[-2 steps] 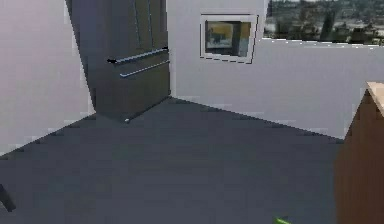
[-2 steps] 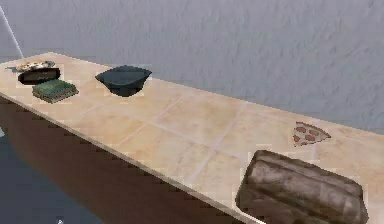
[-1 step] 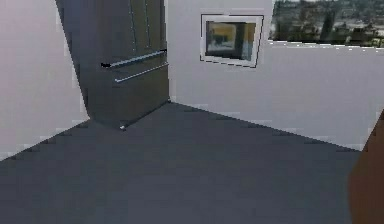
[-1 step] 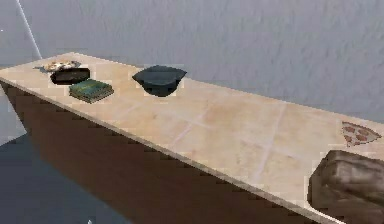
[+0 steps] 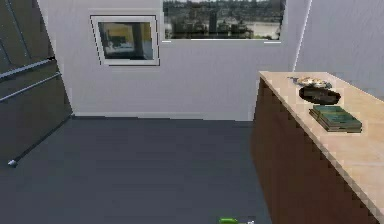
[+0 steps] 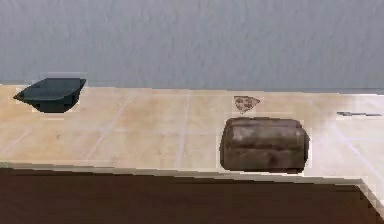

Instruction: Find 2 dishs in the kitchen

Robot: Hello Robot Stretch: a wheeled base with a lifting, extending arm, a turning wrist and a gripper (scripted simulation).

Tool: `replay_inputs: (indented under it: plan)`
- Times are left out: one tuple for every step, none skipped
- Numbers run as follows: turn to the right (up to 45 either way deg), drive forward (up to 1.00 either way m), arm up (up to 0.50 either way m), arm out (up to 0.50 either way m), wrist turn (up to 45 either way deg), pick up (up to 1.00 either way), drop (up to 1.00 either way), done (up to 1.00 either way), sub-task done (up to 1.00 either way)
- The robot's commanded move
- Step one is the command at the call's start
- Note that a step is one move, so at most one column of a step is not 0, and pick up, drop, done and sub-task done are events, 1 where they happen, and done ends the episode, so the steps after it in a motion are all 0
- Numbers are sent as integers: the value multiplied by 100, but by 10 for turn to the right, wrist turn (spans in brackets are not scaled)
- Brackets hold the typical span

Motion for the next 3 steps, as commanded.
replay_inputs:
  plan:
    - [0,100,0,0,0,0,0,0,0]
    - [150,0,0,0,0,0,0,0,0]
    - [0,15,0,0,0,0,0,0,0]
